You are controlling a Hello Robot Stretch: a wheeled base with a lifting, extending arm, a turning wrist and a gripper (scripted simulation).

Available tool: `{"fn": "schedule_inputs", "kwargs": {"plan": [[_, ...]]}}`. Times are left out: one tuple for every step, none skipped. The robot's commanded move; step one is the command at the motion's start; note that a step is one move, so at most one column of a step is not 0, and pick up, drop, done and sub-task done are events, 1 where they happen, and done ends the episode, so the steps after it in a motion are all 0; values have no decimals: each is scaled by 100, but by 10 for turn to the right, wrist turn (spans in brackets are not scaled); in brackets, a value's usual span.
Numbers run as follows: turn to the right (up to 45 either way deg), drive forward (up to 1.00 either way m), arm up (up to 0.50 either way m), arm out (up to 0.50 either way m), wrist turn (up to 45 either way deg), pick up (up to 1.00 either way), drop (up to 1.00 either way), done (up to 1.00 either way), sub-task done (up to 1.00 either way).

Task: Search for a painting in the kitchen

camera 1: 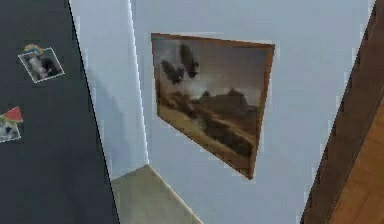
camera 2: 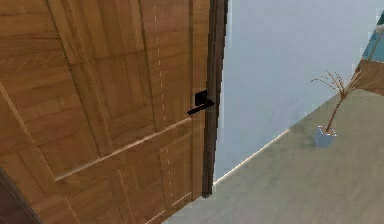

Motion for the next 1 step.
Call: {"fn": "schedule_inputs", "kwargs": {"plan": [[0, 0, 0, 0, 0, 0, 0, 100, 0]]}}
